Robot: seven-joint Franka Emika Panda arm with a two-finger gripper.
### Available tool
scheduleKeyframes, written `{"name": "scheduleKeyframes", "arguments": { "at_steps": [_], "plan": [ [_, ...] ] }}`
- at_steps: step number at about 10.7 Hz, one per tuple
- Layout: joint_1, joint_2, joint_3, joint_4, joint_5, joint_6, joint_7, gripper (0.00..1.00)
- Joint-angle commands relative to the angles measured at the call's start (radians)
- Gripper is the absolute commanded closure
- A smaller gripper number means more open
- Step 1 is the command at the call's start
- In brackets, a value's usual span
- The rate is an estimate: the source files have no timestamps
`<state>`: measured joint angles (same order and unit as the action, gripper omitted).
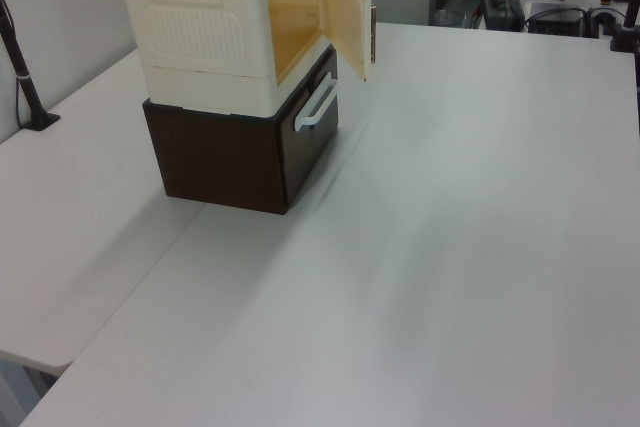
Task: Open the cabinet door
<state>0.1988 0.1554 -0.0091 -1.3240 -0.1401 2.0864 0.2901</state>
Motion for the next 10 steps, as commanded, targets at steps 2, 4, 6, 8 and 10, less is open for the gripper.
{"name": "scheduleKeyframes", "arguments": {
  "at_steps": [2,4,6,8,10],
  "plan": [
    [0.073,0.065,0.003,-0.007,0.033,0.172,-0.002,0.00],
    [0.079,0.096,0.003,-0.026,0.024,0.170,-0.012,0.00],
    [0.067,0.081,-0.011,-0.046,0.022,0.091,-0.035,0.00],
    [0.022,0.056,-0.012,-0.047,0.022,-0.033,-0.069,0.00],
    [0.004,0.040,-0.012,-0.047,0.023,-0.119,-0.075,0.00]
  ]
}}
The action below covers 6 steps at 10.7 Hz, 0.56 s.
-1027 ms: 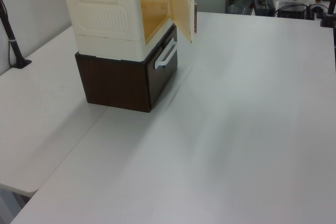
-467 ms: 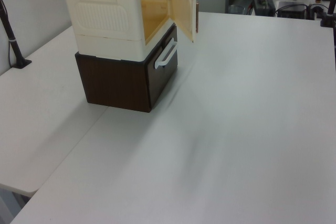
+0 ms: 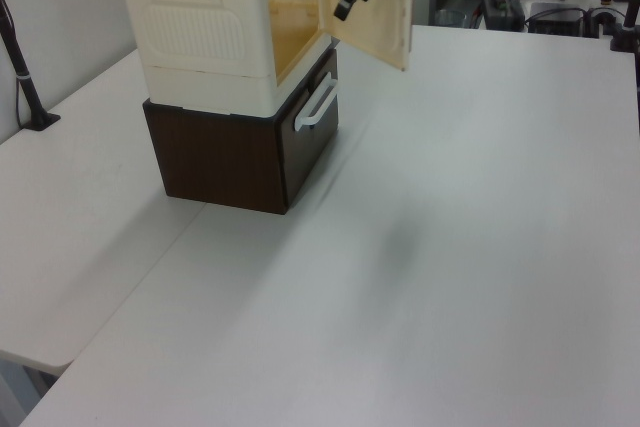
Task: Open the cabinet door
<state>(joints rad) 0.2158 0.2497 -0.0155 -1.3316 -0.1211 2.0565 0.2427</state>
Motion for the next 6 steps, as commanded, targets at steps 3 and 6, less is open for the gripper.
{"name": "scheduleKeyframes", "arguments": {
  "at_steps": [3,6],
  "plan": [
    [-0.041,-0.087,-0.004,-0.076,0.006,-0.223,-0.034,0.00],
    [-0.084,-0.164,-0.001,-0.198,0.020,-0.306,-0.153,0.00]
  ]
}}
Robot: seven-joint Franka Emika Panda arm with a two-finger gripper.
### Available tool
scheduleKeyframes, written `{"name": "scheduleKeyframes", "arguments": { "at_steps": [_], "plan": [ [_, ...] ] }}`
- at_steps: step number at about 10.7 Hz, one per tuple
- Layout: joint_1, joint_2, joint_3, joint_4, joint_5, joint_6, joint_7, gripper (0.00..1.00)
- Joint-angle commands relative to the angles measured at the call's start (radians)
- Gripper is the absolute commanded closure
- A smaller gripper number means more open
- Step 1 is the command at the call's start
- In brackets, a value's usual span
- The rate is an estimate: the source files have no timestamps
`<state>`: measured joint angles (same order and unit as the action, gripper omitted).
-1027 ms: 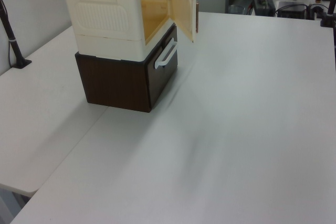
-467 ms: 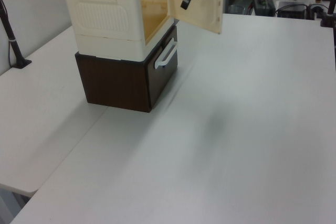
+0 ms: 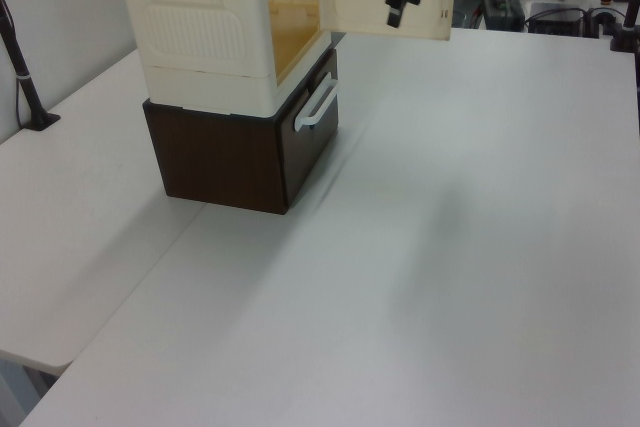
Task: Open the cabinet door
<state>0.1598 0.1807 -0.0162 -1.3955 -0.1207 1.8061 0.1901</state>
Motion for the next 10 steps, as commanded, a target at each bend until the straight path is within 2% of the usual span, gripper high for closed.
{"name": "scheduleKeyframes", "arguments": {
  "at_steps": [1,3,5,10],
  "plan": [
    [-0.039,-0.098,-0.001,-0.138,0.019,-0.120,-0.121,0.00],
    [-0.057,-0.124,-0.005,-0.172,0.027,-0.166,-0.123,0.00],
    [-0.098,-0.165,-0.005,-0.223,0.075,-0.169,-0.139,0.00],
    [-0.108,-0.156,-0.005,-0.214,0.069,-0.183,-0.141,0.00]
  ]
}}
